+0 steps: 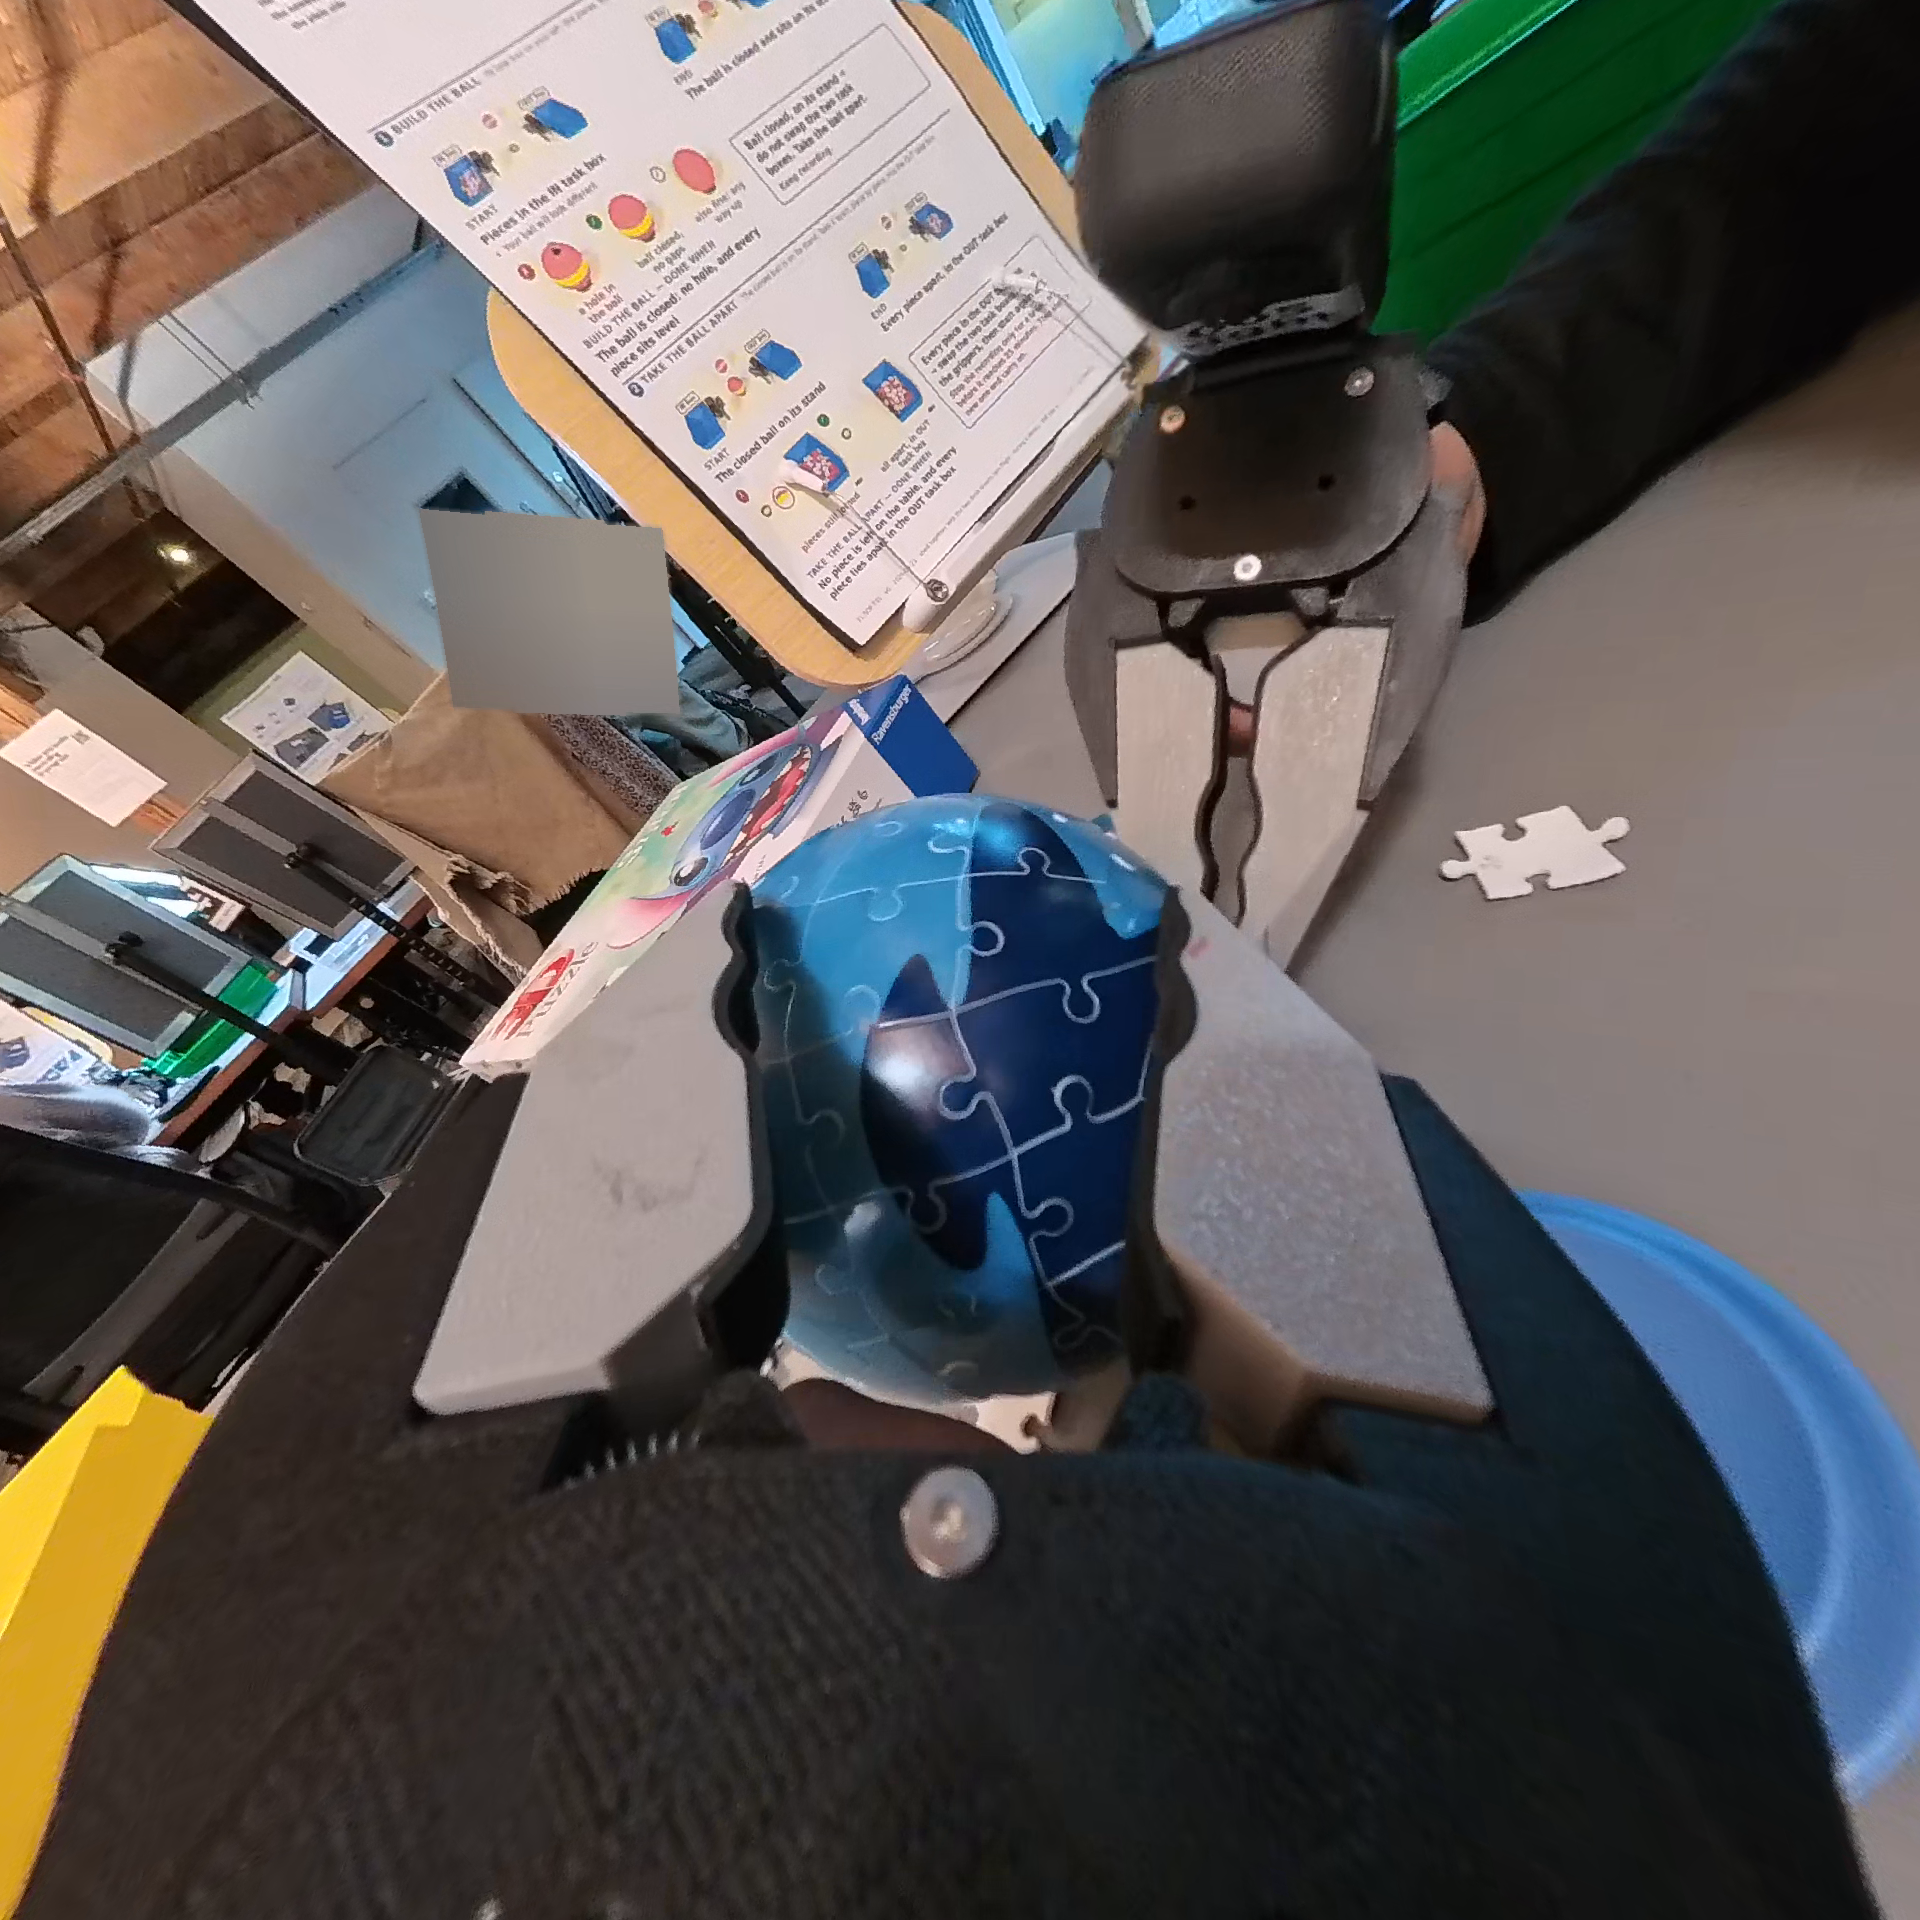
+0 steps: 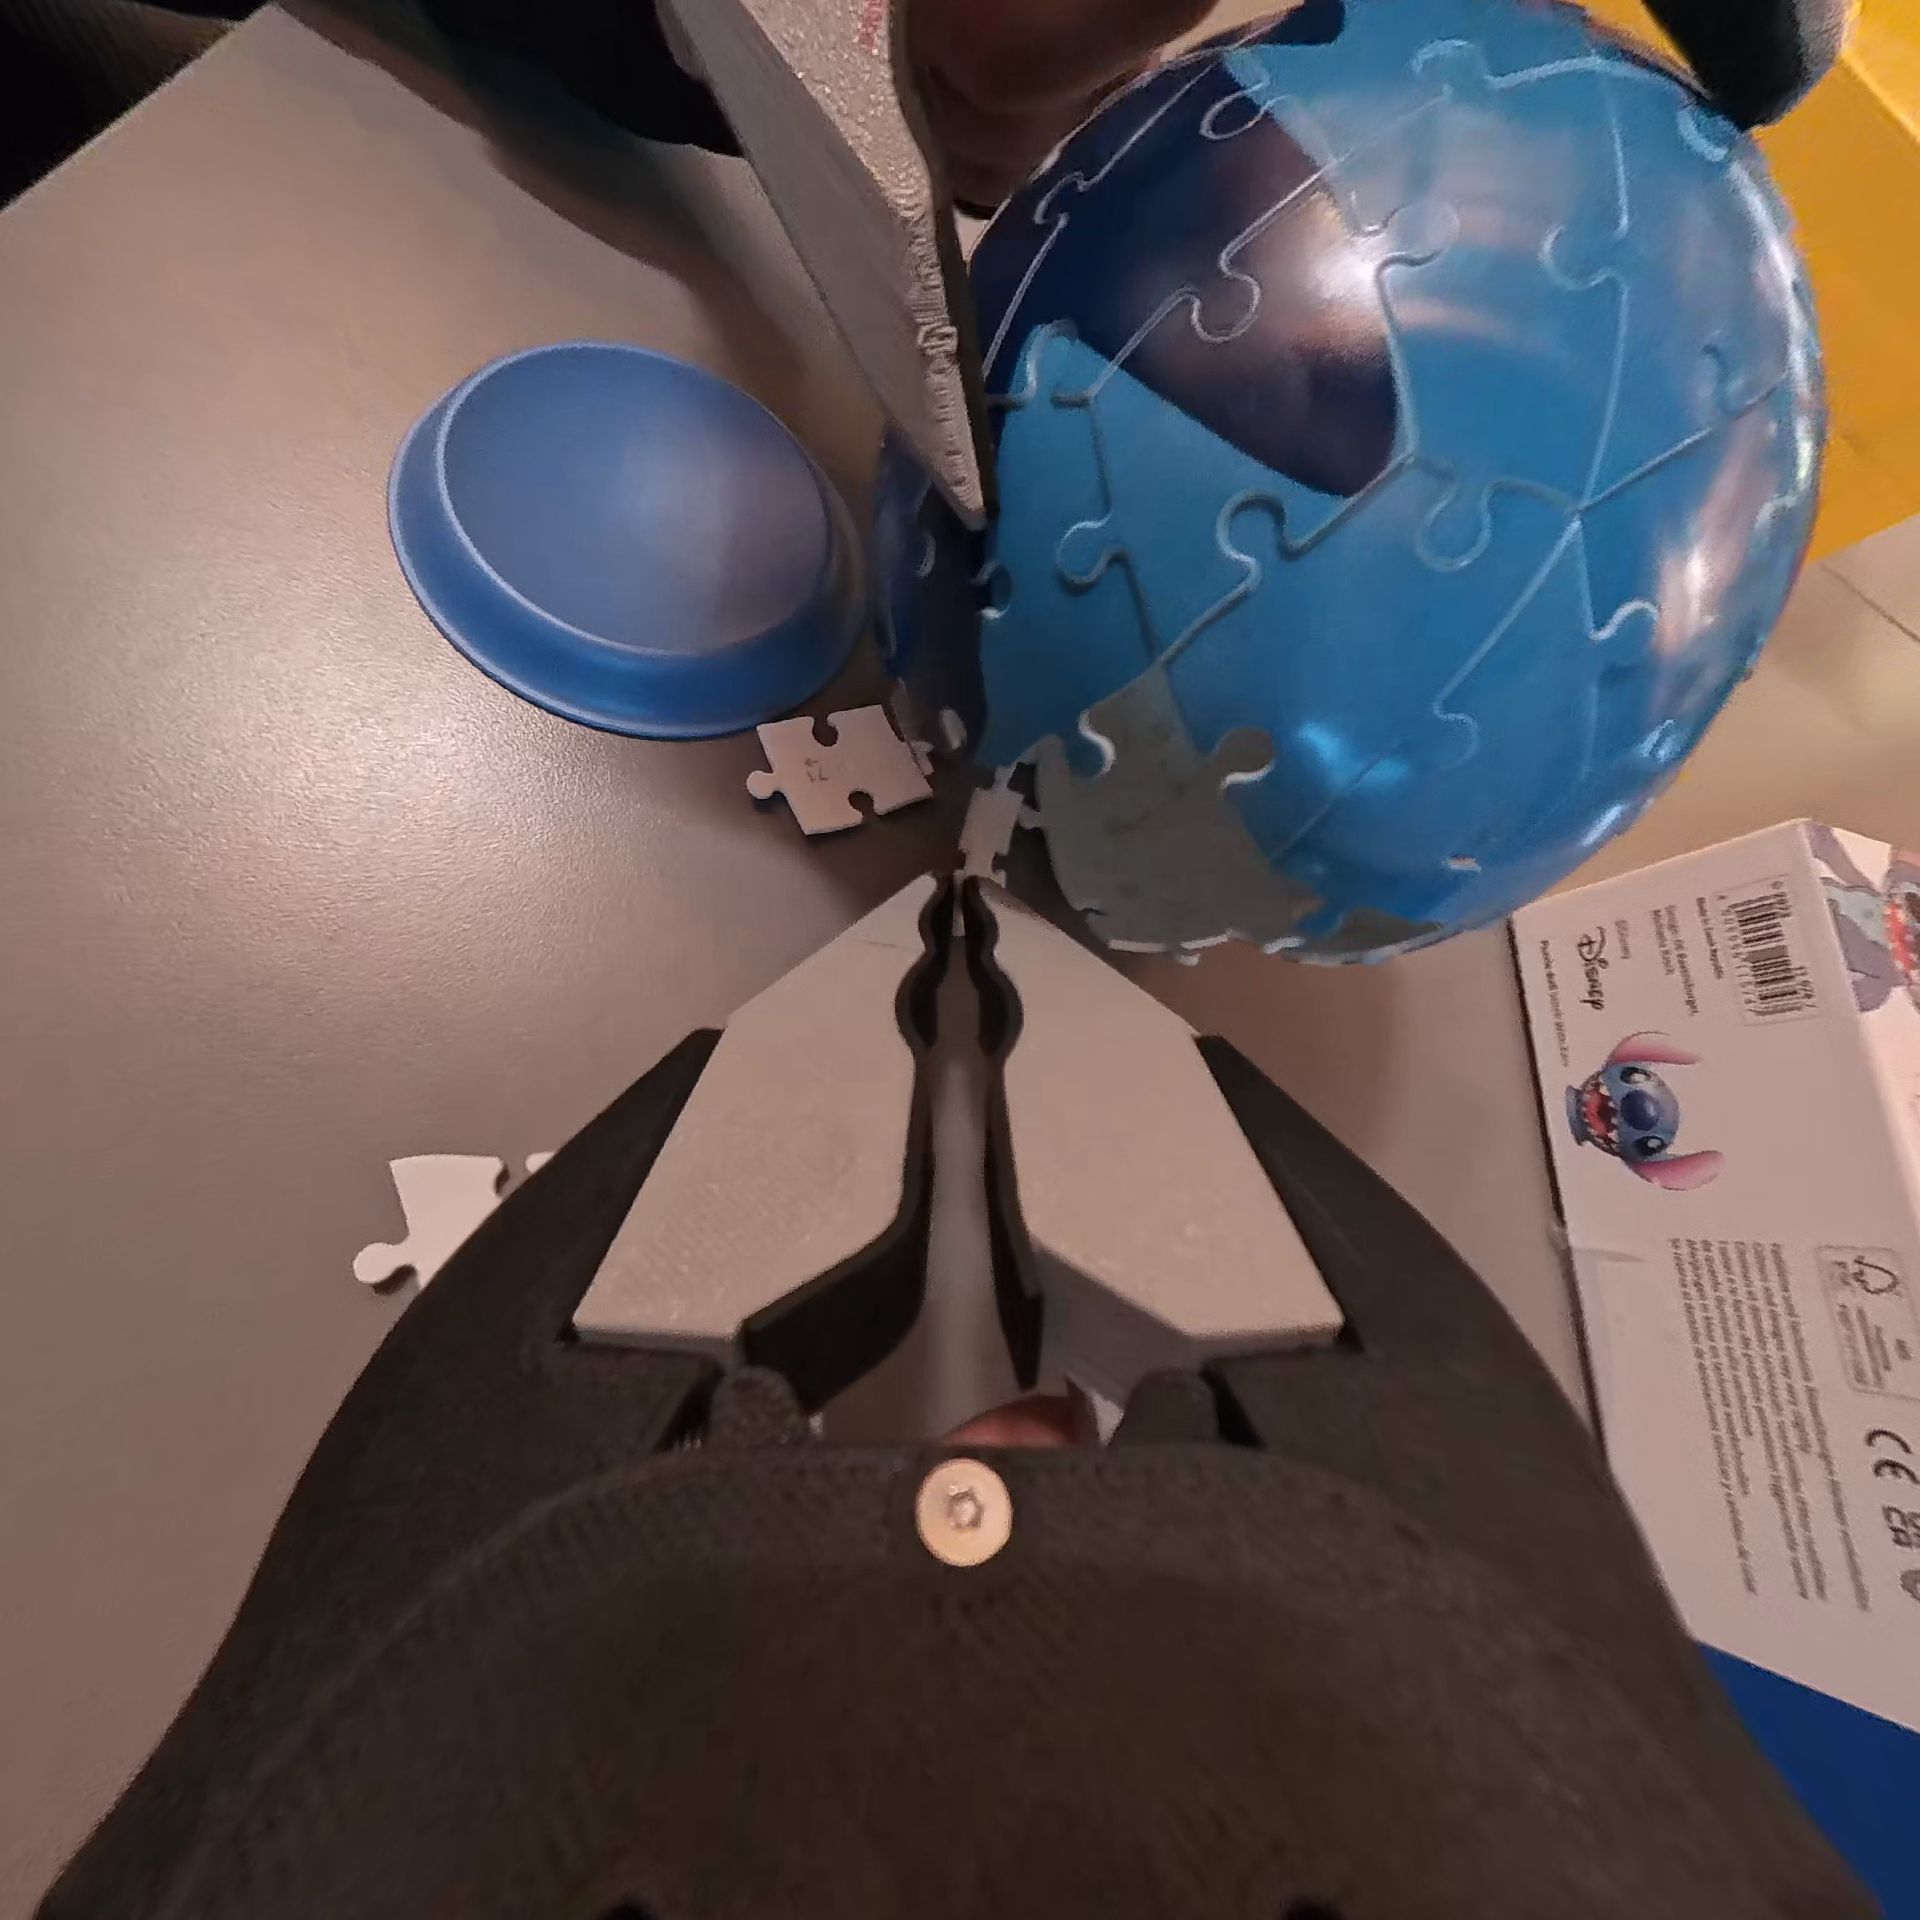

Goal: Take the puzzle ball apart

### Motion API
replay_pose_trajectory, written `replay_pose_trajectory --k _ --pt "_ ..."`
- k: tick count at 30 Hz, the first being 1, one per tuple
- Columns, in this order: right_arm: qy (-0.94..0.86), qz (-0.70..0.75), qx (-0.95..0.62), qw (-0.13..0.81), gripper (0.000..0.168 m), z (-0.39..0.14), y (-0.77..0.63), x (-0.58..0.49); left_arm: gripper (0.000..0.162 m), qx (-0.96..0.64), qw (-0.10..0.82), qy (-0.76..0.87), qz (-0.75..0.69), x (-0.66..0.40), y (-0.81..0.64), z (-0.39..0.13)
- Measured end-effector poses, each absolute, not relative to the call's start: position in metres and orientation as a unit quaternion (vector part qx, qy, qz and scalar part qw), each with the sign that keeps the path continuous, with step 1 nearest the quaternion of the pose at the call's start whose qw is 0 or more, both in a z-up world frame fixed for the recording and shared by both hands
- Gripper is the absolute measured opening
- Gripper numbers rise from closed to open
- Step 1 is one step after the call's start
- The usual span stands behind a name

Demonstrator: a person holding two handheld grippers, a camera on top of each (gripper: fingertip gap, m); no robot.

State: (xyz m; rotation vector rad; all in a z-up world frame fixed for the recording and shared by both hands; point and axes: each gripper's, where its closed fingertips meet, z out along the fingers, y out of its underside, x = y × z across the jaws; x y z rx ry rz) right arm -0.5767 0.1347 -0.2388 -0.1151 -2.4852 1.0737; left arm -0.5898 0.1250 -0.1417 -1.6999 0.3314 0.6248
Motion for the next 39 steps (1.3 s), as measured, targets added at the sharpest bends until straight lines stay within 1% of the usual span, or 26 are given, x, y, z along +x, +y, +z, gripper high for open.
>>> replay_pose_trajectory --k 4,9,11,16,23,31,35,39 --pt "-0.889 0.371 -0.014 0.268 0.000 -0.234 0.138 -0.579 0.076 -0.734 0.606 0.143 0.269 -0.591 0.123 -0.142" --pt "-0.853 0.270 0.115 0.432 0.000 -0.229 0.135 -0.575 0.078 -0.741 0.603 0.147 0.256 -0.594 0.119 -0.142" --pt "-0.840 0.245 0.147 0.461 0.000 -0.232 0.131 -0.572 0.078 -0.744 0.602 0.153 0.247 -0.594 0.118 -0.142" --pt "-0.841 0.224 0.157 0.467 0.000 -0.233 0.126 -0.577 0.077 -0.749 0.598 0.165 0.232 -0.594 0.115 -0.142" --pt "-0.850 0.158 0.154 0.479 0.000 -0.240 0.124 -0.585 0.077 -0.754 0.585 0.179 0.239 -0.590 0.113 -0.143" --pt "-0.855 0.125 0.145 0.482 0.000 -0.248 0.119 -0.584 0.073 -0.763 0.552 0.220 0.255 -0.578 0.116 -0.144" --pt "-0.858 0.116 0.139 0.481 0.000 -0.252 0.120 -0.587 0.074 -0.769 0.533 0.232 0.263 -0.577 0.118 -0.146" --pt "-0.863 0.109 0.133 0.476 0.000 -0.256 0.119 -0.587 0.075 -0.770 0.534 0.235 0.258 -0.577 0.119 -0.146"
